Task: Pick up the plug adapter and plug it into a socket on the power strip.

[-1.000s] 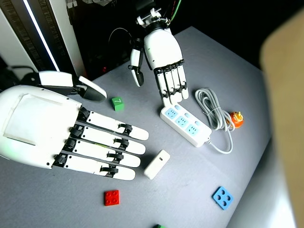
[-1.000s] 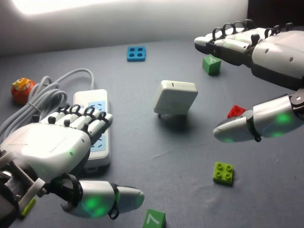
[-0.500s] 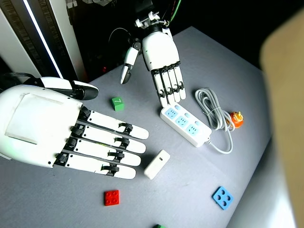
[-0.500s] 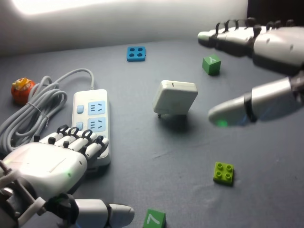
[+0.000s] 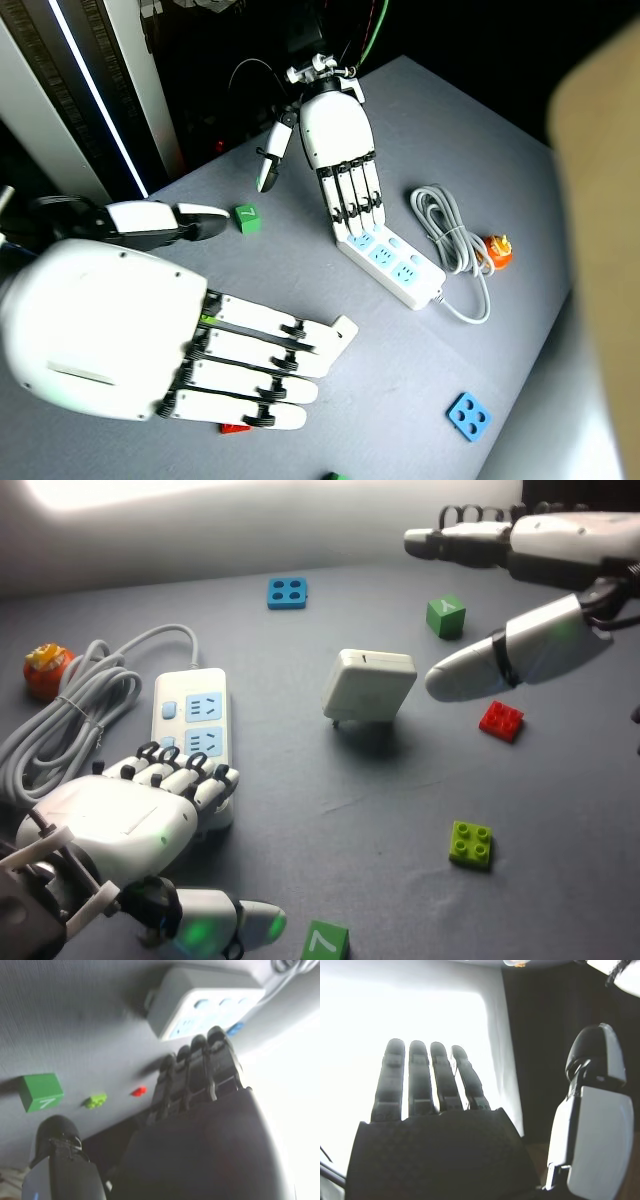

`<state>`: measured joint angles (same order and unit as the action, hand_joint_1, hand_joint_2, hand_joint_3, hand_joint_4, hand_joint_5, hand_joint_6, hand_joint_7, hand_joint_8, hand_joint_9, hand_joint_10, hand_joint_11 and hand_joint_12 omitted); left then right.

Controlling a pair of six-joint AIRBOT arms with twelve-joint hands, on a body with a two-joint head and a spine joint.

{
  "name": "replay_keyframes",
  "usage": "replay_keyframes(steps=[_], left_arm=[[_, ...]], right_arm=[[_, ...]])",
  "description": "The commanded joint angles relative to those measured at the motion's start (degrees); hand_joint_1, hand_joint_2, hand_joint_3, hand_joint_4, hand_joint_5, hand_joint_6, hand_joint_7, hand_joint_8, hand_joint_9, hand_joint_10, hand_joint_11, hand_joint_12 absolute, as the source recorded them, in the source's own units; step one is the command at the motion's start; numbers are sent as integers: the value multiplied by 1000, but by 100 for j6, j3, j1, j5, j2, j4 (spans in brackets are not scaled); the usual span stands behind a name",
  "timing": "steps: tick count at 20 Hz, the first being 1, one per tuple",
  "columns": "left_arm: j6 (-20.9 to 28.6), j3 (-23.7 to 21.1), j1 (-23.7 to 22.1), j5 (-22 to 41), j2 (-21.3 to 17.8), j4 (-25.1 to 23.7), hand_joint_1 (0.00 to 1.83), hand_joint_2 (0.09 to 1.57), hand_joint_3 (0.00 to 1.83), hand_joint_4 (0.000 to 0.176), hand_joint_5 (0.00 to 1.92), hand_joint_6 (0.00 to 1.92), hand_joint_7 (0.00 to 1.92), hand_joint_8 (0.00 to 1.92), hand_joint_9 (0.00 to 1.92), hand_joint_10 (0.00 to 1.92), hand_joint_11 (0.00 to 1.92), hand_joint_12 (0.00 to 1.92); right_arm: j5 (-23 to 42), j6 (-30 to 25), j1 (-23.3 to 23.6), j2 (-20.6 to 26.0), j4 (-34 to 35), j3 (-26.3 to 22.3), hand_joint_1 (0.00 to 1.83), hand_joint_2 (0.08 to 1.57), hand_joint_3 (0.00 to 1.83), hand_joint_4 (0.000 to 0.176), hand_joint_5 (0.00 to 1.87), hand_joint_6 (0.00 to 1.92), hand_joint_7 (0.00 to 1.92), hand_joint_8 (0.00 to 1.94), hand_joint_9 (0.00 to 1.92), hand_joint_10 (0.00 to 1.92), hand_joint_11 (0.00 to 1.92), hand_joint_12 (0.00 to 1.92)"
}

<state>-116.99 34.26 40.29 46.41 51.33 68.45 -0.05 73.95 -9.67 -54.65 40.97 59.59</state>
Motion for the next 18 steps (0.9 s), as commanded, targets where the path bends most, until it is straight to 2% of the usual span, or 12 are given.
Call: replay_keyframes(steps=[1, 2, 3, 4, 5, 6, 7, 8, 12, 14, 15, 18], left_arm=[[-17, 36, -15, 389, 17, -274, 240, 972, 6, 0, 0, 0, 0, 0, 0, 0, 0, 0], [-17, 68, -13, 405, 40, -243, 250, 962, 1, 0, 0, 0, 0, 0, 0, 0, 0, 0], [-17, 85, -13, 412, 50, -229, 250, 962, 1, 0, 0, 0, 0, 0, 0, 0, 0, 0], [-16, 110, -11, 412, 61, -205, 290, 966, 2, 0, 0, 0, 0, 0, 0, 0, 0, 0], [-16, 119, -7, 412, 63, -192, 290, 966, 2, 0, 0, 0, 0, 0, 0, 0, 0, 0], [-16, 129, 1, 413, 64, -166, 210, 978, 8, 0, 0, 0, 0, 0, 0, 0, 0, 0], [-16, 135, 14, 417, 65, -152, 263, 968, 2, 0, 0, 0, 0, 0, 0, 0, 0, 0], [-16, 139, 22, 417, 65, -145, 314, 956, 0, 0, 0, 0, 0, 0, 0, 0, 0, 0], [-15, 140, 75, 417, 81, 9, 318, 945, 0, 0, 0, 0, 0, 0, 0, 0, 0, 0], [-15, 140, 85, 415, 89, 44, 344, 948, 0, 0, 0, 0, 0, 0, 0, 0, 0, 0], [-15, 141, 92, 412, 95, 68, 355, 956, 0, 0, 0, 0, 0, 0, 0, 0, 0, 0], [4, 153, 106, 357, 115, 149, 347, 948, 0, 0, 0, 0, 0, 0, 0, 0, 0, 0]], right_arm=[[264, -43, 108, -17, 105, 80, 648, 874, 16, 0, 0, 0, 0, 0, 0, 0, 0, 0], [97, -43, 137, -142, 291, 261, 749, 880, 15, 0, 0, 0, 4, 1, 0, 0, 0, 0], [22, -42, 140, -213, 419, 363, 749, 880, 15, 0, 0, 0, 4, 1, 0, 0, 0, 0], [-16, -41, 130, -324, 525, 495, 899, 904, 19, 0, 38, 13, 42, 14, 20, 8, 43, 21], [-17, -59, 115, -388, 542, 567, 899, 904, 19, 0, 38, 13, 42, 14, 20, 8, 43, 21], [-20, -90, 99, -460, 543, 630, 984, 891, 1, 0, 71, 2, 68, 29, 55, 1, 8, 207], [-52, -210, 84, -549, 543, 702, 1060, 874, 0, 0, 95, 5, 96, 23, 81, 6, 1, 301], [-95, -344, 83, -611, 544, 760, 1070, 890, 1, 0, 105, 4, 112, 14, 92, 6, 0, 344], [-313, -1035, 114, -1001, 546, 1283, 1047, 945, 6, 0, 157, 6, 167, 5, 137, 7, 0, 464], [-390, -1196, 120, -1152, 546, 1522, 1060, 947, 4, 0, 171, 7, 174, 4, 145, 7, 0, 481], [-397, -1196, 121, -1232, 546, 1631, 1050, 970, 6, 0, 291, 27, 295, 21, 254, 33, 0, 759], [-512, -1151, 97, -1454, 546, 1923, 1057, 985, 3, 0, 355, 15, 365, 10, 317, 27, 0, 893]])
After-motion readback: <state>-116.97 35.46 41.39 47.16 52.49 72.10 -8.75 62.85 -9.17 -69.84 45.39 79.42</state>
